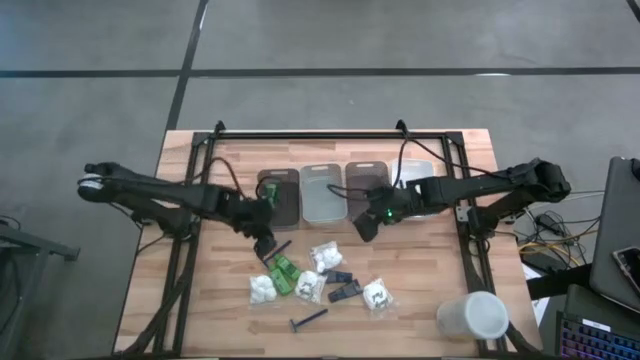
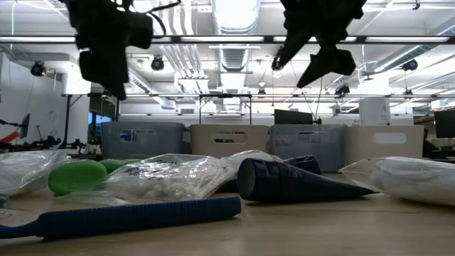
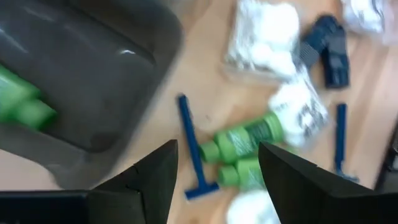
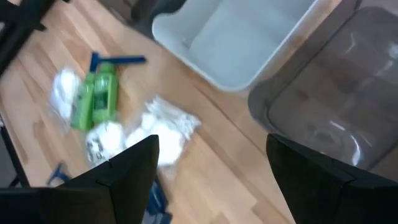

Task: Pick & Place Travel size toiletries
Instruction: Put the top razor into the white bin

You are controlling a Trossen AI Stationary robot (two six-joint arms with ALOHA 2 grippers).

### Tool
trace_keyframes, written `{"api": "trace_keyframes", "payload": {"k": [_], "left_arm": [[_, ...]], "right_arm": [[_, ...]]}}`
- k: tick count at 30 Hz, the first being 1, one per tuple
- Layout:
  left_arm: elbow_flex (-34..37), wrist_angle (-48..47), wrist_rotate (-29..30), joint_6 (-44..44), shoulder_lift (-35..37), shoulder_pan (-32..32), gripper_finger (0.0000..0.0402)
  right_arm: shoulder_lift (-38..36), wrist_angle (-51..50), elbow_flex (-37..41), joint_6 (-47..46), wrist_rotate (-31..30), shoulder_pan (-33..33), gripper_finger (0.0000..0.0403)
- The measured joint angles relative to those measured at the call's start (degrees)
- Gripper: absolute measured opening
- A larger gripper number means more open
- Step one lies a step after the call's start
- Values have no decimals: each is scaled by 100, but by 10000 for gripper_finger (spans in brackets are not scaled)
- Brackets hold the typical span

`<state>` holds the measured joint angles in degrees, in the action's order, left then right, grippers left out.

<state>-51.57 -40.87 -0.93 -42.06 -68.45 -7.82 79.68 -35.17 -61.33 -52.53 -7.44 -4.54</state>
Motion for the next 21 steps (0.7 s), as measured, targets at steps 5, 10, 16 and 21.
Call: {"api": "trace_keyframes", "payload": {"k": [5, 10, 16, 21], "left_arm": [[257, -10, 2, -547, 2, -514, 227], [554, -6, 10, -1146, 0, -649, 227], [891, 29, -33, -1667, 0, -687, 227], [1107, 32, -97, -2223, 0, -887, 227]], "right_arm": [[0, -83, 140, -74, -6, -188, 300], [0, -69, 395, -430, 2, -315, 316], [0, -60, 673, -917, 50, -594, 333], [0, -62, 862, -1372, 120, -1017, 345]]}}
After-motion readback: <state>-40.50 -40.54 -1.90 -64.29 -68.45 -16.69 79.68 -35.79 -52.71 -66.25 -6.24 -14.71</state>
